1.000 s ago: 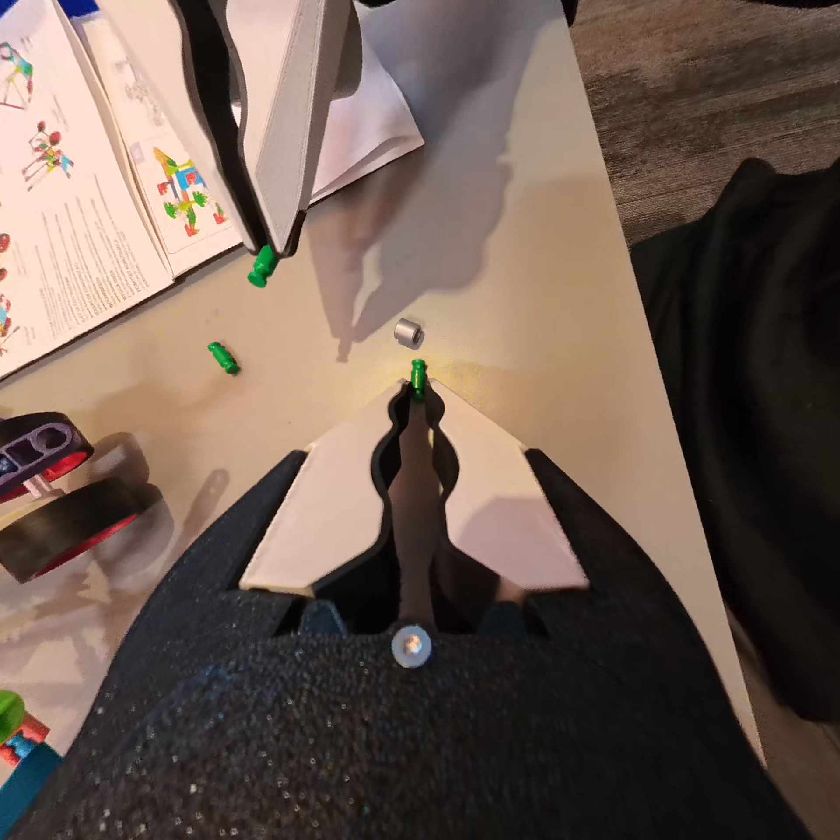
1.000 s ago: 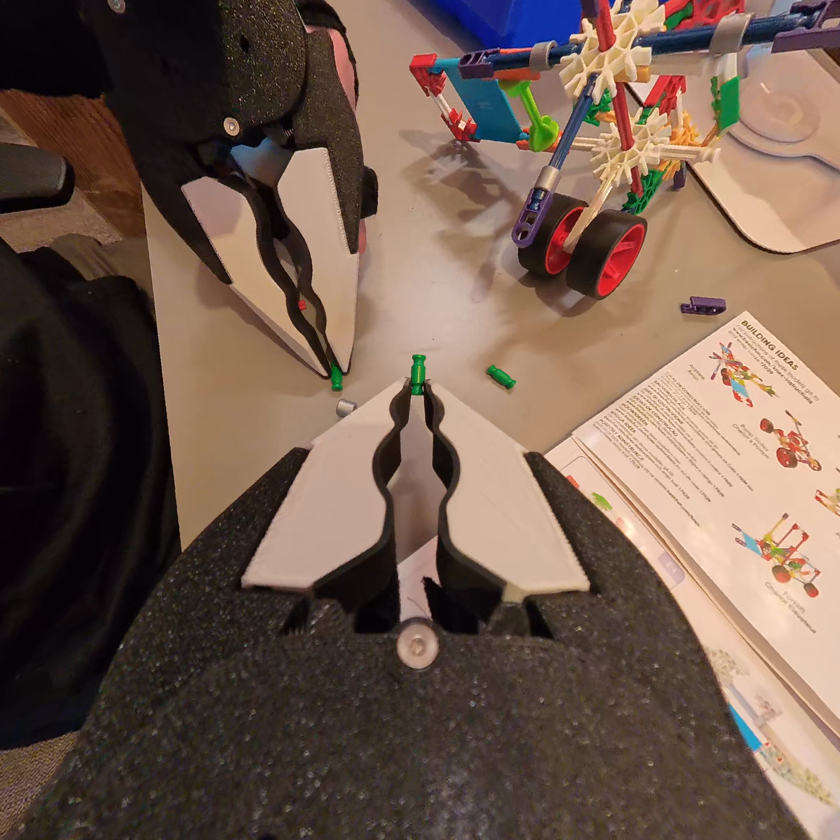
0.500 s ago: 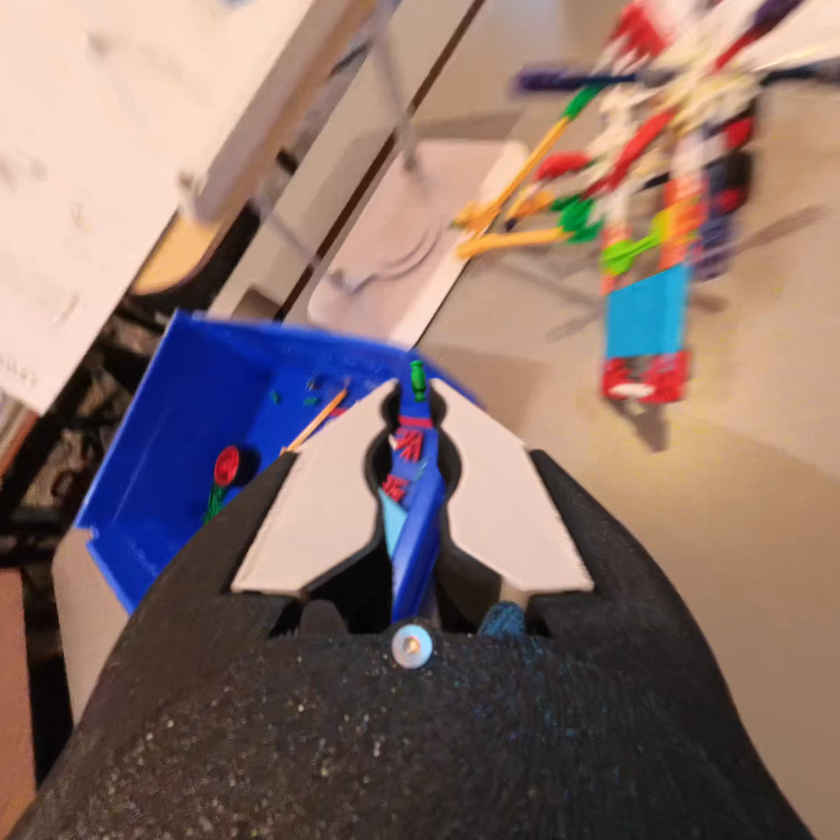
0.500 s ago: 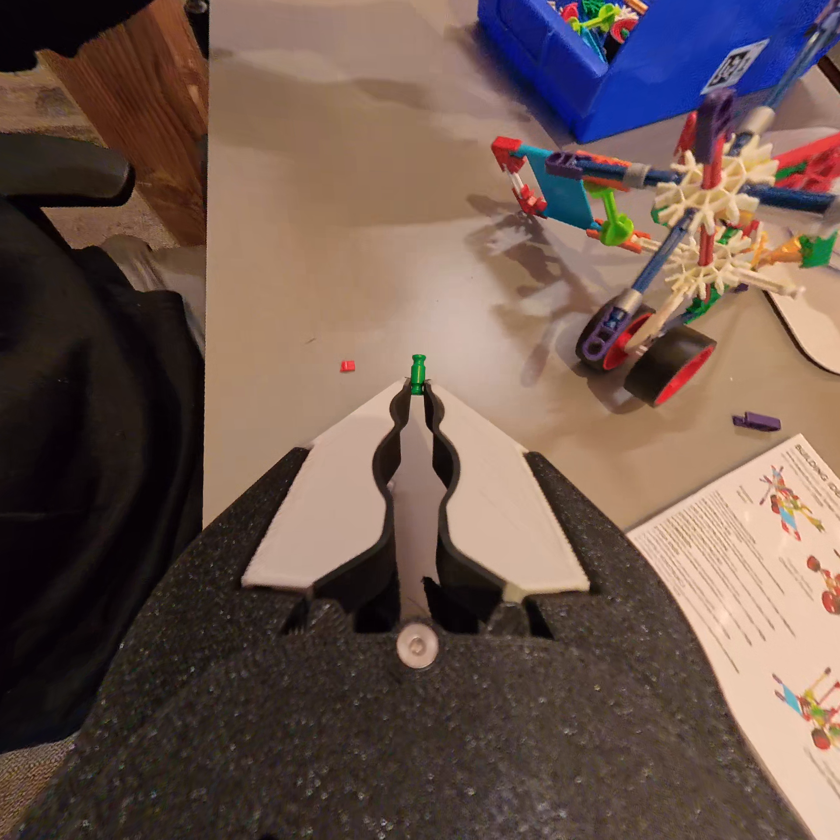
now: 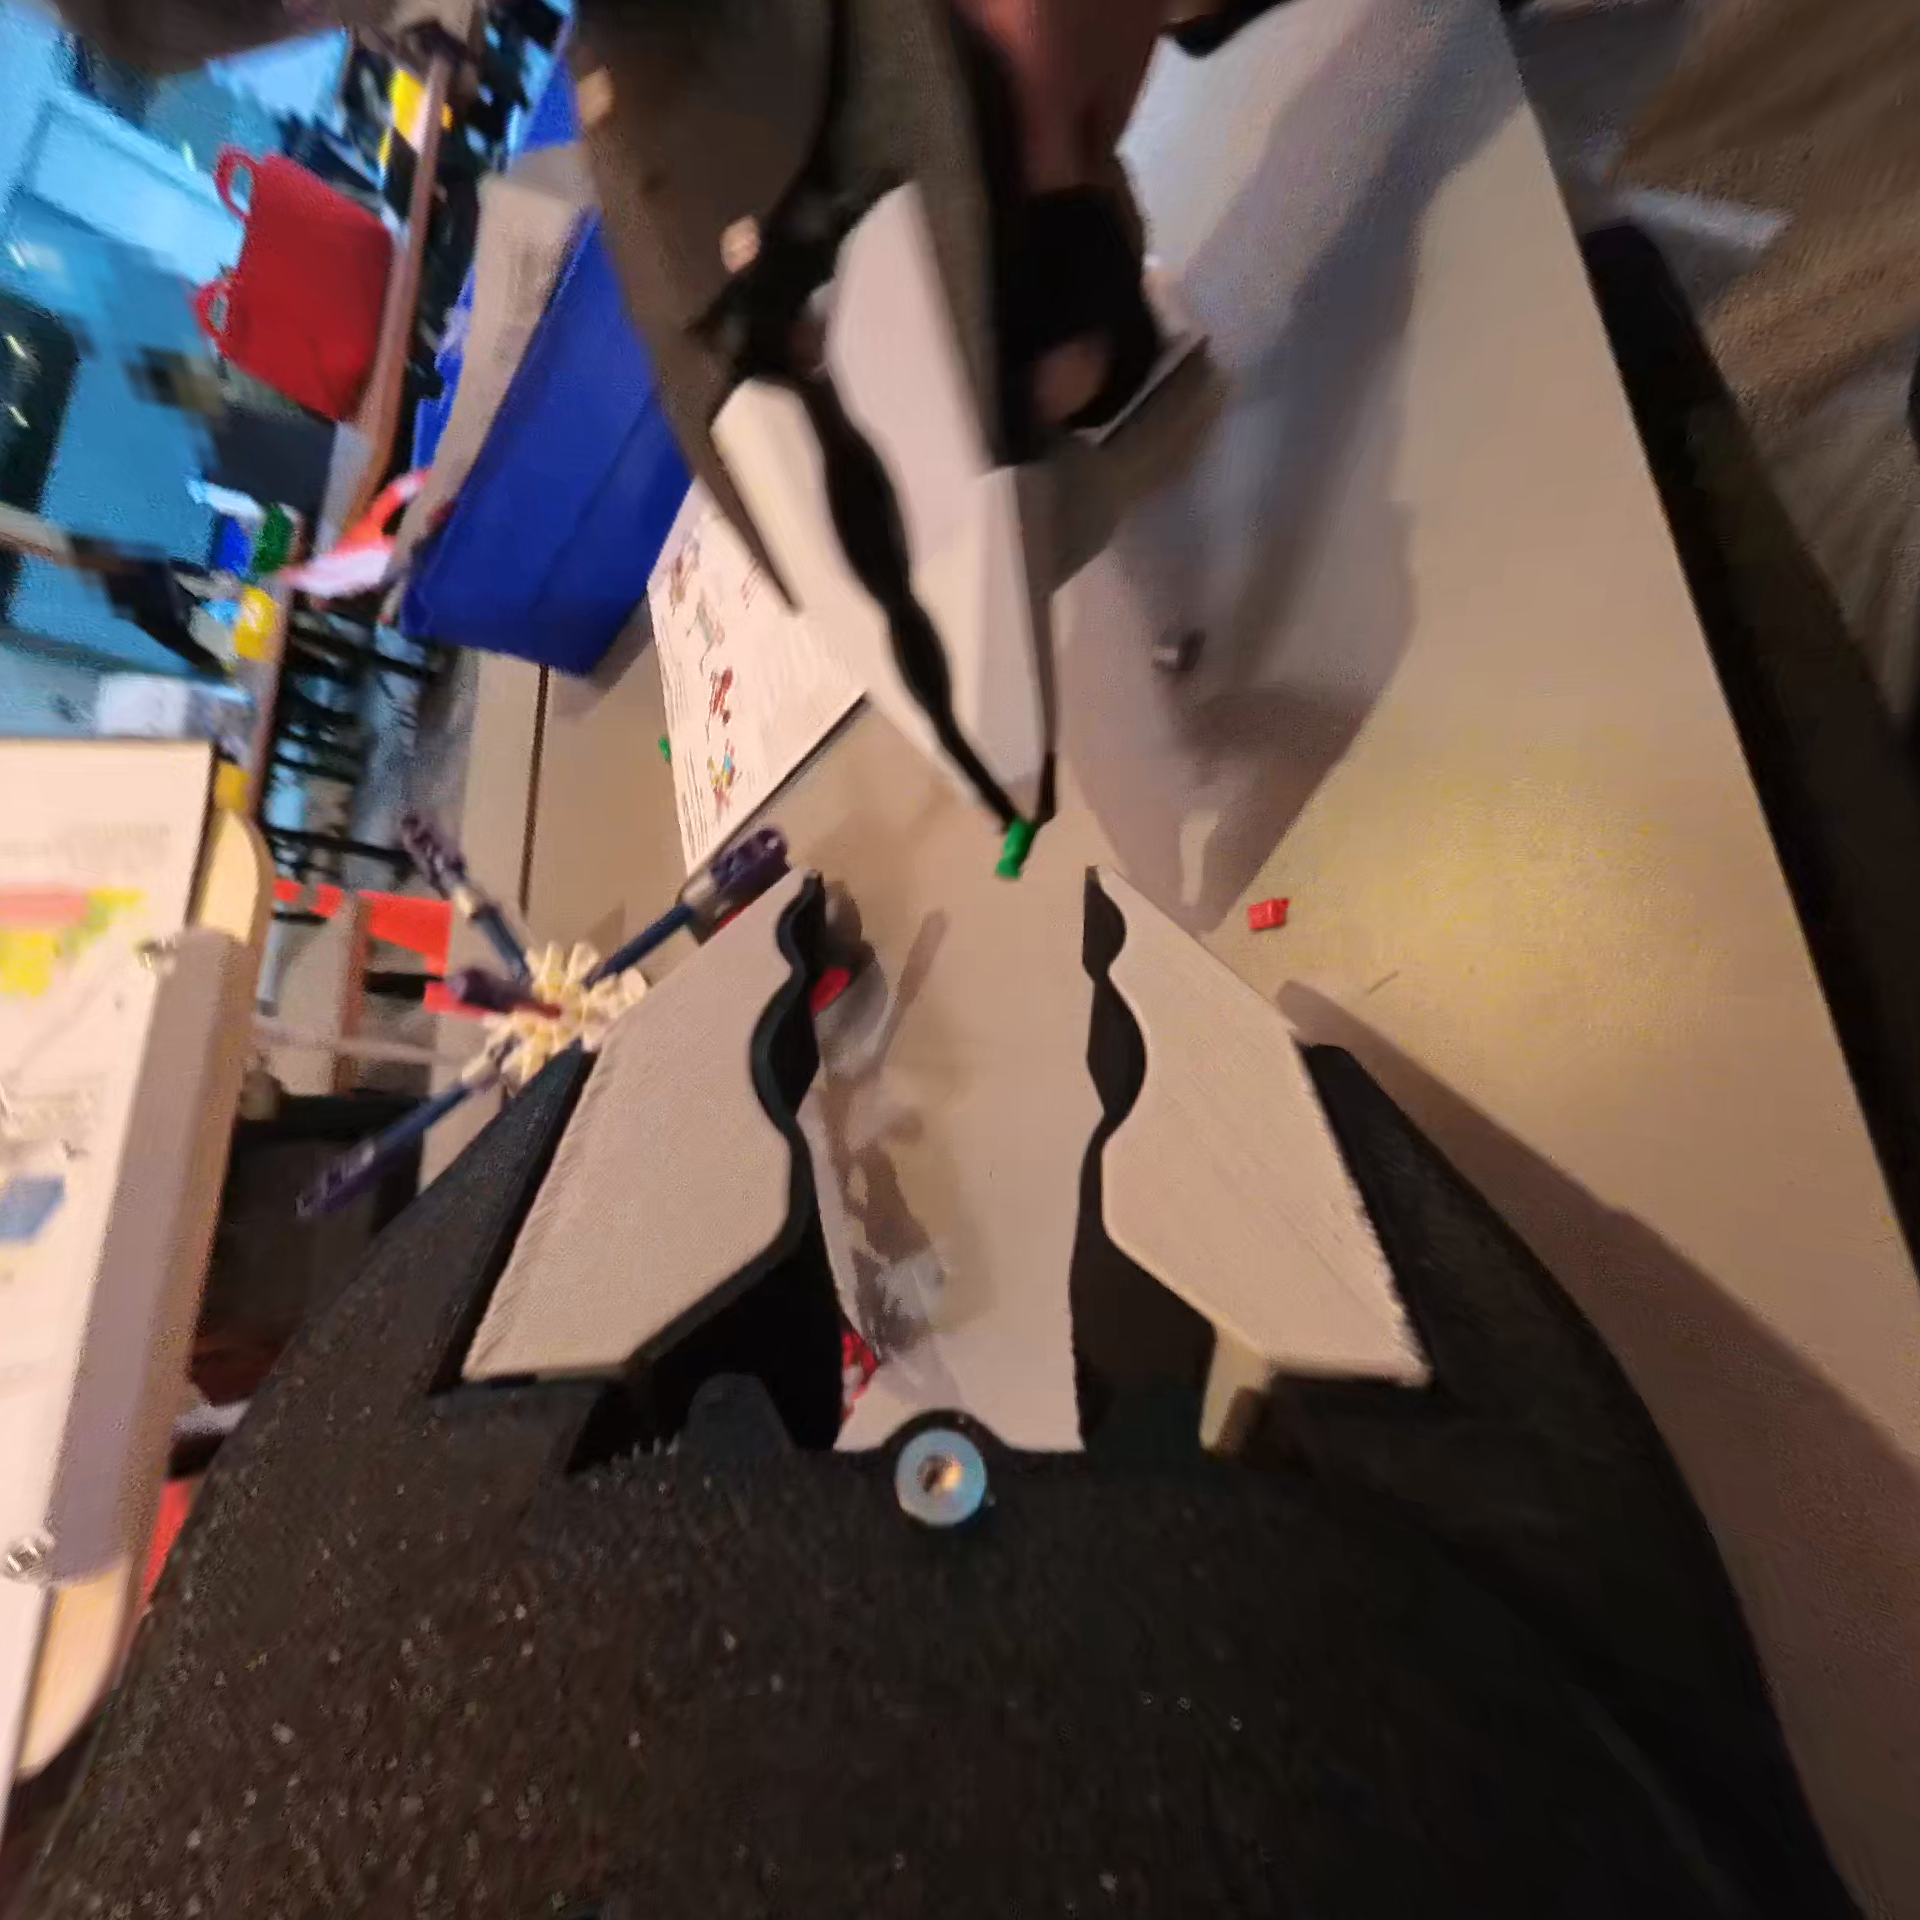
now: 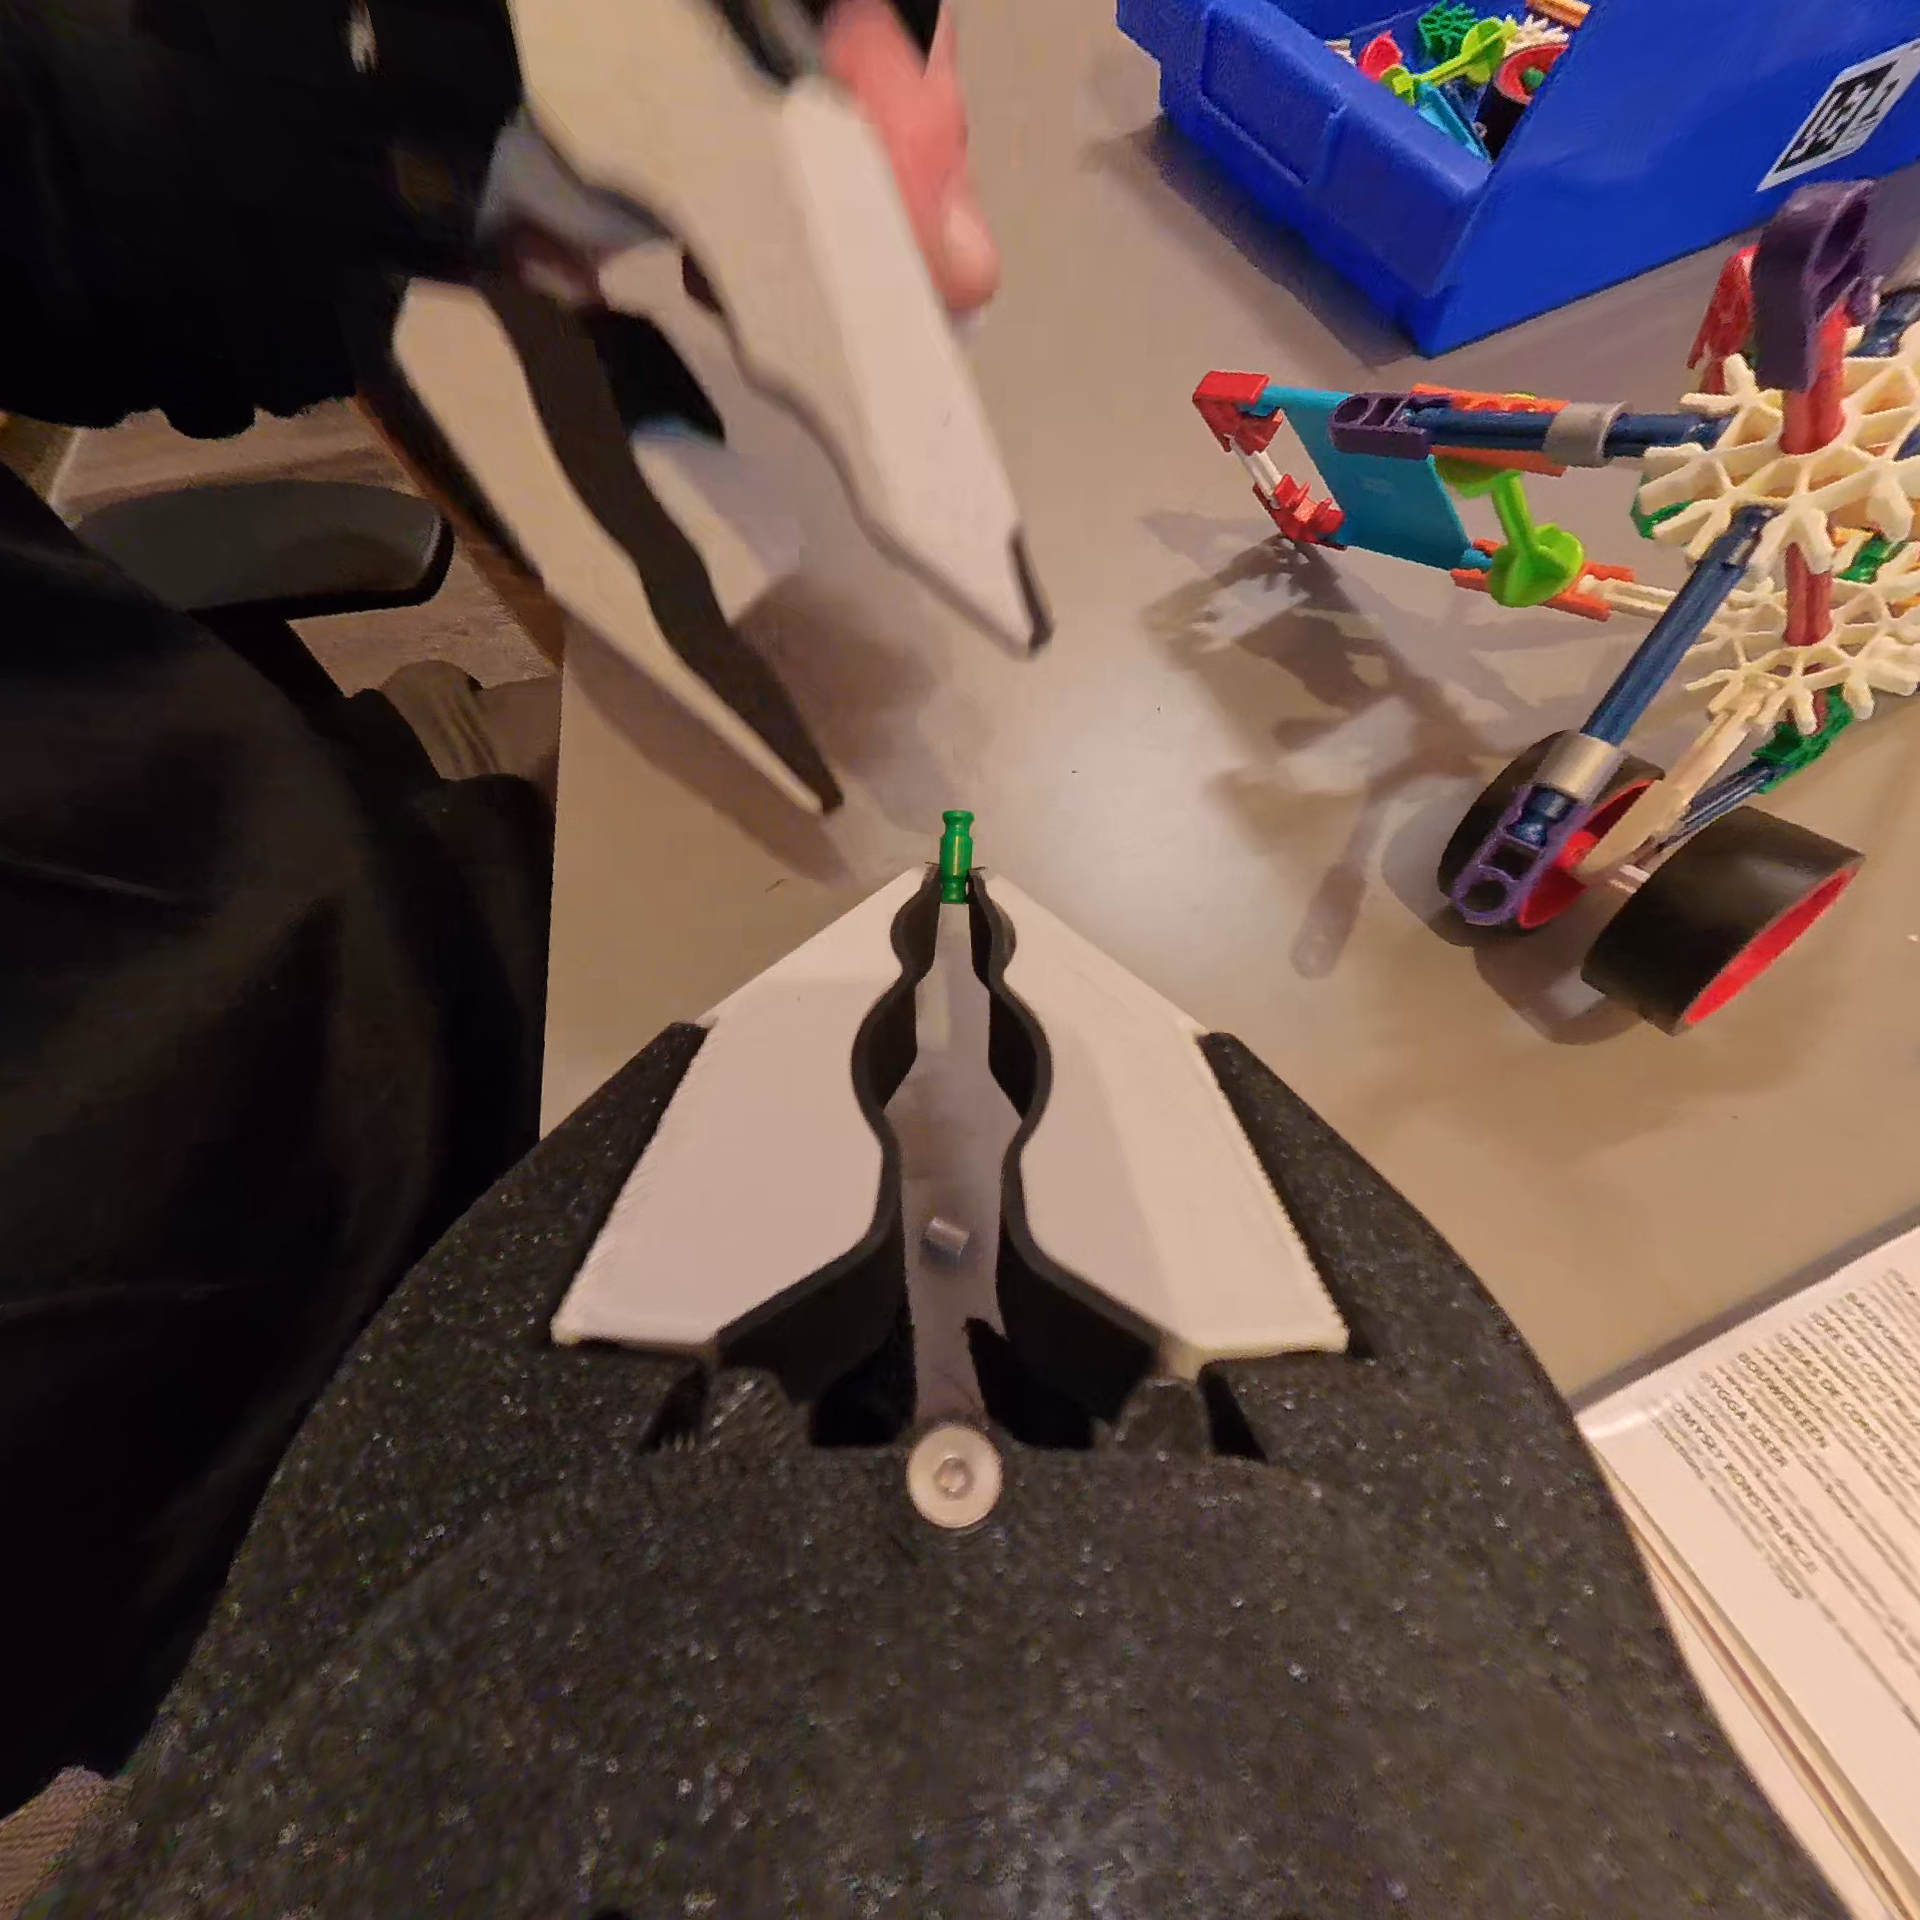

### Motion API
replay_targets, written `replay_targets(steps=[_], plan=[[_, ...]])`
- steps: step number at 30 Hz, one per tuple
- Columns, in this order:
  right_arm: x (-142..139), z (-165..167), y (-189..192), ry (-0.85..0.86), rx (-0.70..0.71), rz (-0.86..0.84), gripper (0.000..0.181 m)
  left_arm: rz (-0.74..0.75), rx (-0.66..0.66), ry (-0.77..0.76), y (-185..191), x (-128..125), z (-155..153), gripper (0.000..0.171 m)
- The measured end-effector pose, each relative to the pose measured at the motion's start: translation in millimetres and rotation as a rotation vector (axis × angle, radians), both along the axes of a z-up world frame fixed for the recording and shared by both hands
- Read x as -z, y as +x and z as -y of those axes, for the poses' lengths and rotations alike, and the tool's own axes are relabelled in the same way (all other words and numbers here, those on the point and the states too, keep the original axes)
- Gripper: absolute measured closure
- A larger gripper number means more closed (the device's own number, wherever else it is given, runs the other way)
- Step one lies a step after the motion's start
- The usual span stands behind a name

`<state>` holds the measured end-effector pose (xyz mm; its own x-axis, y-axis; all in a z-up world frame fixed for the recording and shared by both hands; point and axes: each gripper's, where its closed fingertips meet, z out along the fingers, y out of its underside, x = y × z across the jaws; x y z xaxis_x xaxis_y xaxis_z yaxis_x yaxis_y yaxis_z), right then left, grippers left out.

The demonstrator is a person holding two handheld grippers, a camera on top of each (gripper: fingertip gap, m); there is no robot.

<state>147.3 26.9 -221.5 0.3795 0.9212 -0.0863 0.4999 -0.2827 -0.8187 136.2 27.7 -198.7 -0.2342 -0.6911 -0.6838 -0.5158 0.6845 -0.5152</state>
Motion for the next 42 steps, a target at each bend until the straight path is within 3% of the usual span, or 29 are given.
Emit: replay_targets(steps=[3, 5, 10, 13, 15, 18, 22, 23, 25, 26, 28, 34, 38, 42], plan=[[-4.3, 5.1, -2.7, -0.018, -0.023, -0.028, 0.178, -0.024, 0.015, 0.087, 11.8, 13.9, 4.9, 0.138], [-4.9, 9.1, -3.9, -0.024, -0.045, -0.028, 0.178, -0.03, 0.035, 0.065, 15.7, 21.2, 10.9, 0.151], [-10.9, 5.4, -0.4, -0.038, -0.022, -0.089, 0.176, -0.004, 0.001, 0.096, 14.7, 16.7, 3.8, 0.168], [-11.2, -10.6, 23.7, 0.015, 0.063, -0.047, 0.161, 0.012, -0.077, 0.144, 0.4, 0.8, -18.2, 0.168], [-6.1, -26.8, 48.7, 0.034, 0.141, 0.012, 0.153, 0.033, -0.167, 0.157, -20.0, -18.1, -47.6, 0.168], [-5.4, -60.3, 81.0, 0.074, 0.26, 0.084, 0.151, 0.06, -0.366, 0.178, -68.8, -49.0, -114.9, 0.169], [5.9, -117.9, 109.0, 0.1, 0.344, 0.233, 0.151, 0.05, -0.655, 0.148, -141.9, -59.8, -216.0, 0.168], [9.0, -130.7, 112.3, 0.125, 0.345, 0.29, 0.15, 0.035, -0.713, 0.086, -156.4, -52.7, -235.0, 0.164], [18.2, -150.3, 113.3, 0.147, 0.307, 0.382, 0.144, -0.012, -0.839, 0.028, -183.7, -39.5, -265.9, 0.118], [22.6, -156.7, 110.3, 0.149, 0.267, 0.404, 0.143, -0.026, -0.85, 0.04, -189.1, -37.2, -271.6, 0.107], [31.5, -170.1, 110.8, 0.146, 0.22, 0.446, 0.14, -0.014, -0.822, 0.046, -184.0, -39.2, -266.9, 0.099], [52.2, -193.8, 108.9, 0.142, 0.066, 0.473, 0.147, 0.037, -0.717, 0.089, -146.4, -49.1, -230.6, 0.101], [53.8, -198.7, 110.8, 0.094, 0.038, 0.471, 0.159, 0.066, -0.653, 0.07, -125.6, -50.8, -212.6, 0.102], [52.7, -193.9, 113.2, 0.061, 0.055, 0.447, 0.161, 0.099, -0.592, 0.06, -105.7, -52.2, -195.9, 0.105]])
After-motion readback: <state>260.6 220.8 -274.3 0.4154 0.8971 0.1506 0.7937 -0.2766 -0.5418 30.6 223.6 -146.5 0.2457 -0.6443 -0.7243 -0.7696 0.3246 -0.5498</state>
